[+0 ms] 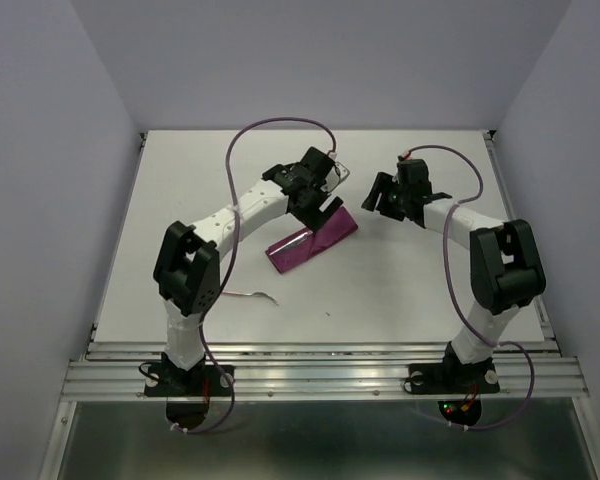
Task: Fold the napkin into a case and place the utensils inside
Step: Pick up the fork from the center of the board, then move the knife to the center of the board.
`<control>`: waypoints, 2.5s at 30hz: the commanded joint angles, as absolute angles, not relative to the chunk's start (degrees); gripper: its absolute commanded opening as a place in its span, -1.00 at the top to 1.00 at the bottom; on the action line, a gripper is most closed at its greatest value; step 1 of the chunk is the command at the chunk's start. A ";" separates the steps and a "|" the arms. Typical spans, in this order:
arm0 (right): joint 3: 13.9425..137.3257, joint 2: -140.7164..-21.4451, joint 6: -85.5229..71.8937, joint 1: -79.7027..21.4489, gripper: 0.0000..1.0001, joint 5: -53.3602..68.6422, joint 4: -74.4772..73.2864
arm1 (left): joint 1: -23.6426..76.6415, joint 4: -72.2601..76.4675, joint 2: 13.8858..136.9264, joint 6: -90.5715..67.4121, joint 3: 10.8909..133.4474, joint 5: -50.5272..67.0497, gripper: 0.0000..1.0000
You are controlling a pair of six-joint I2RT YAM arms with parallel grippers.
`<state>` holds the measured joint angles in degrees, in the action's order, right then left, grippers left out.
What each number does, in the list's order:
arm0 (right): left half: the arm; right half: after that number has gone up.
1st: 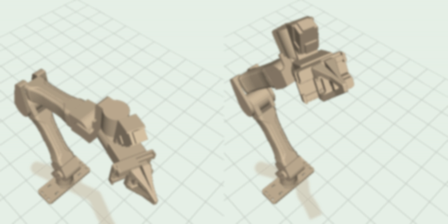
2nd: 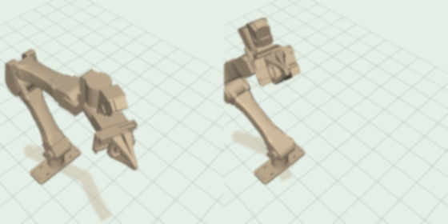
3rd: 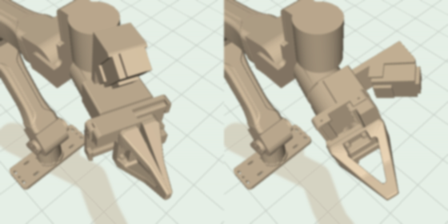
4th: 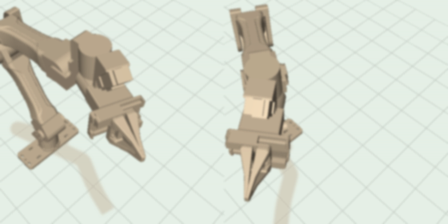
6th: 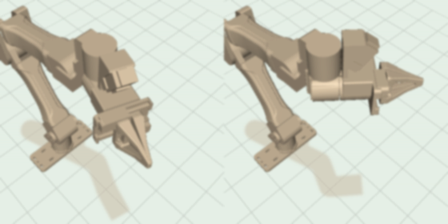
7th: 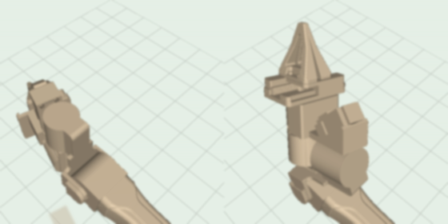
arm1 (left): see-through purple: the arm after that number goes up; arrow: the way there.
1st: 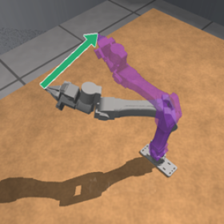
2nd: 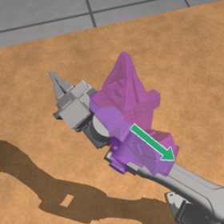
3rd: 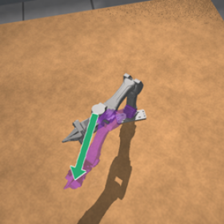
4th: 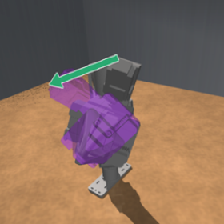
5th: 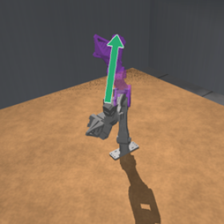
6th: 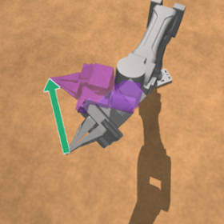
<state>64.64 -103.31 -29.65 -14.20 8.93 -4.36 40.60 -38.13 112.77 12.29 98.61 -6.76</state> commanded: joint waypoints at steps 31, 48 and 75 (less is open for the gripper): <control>60.91 -89.83 -23.73 -13.71 -0.48 7.82 -9.76 | 26.54 -25.84 64.50 -69.79 36.29 -10.02 -0.97; 60.91 -90.62 -23.82 -13.71 -0.49 9.67 -9.75 | 20.48 -21.89 72.68 -71.90 34.63 -10.20 -0.76; 60.47 -89.47 -24.26 -13.71 -0.49 9.40 -9.76 | 21.70 -45.51 109.67 -30.24 79.98 -43.84 1.00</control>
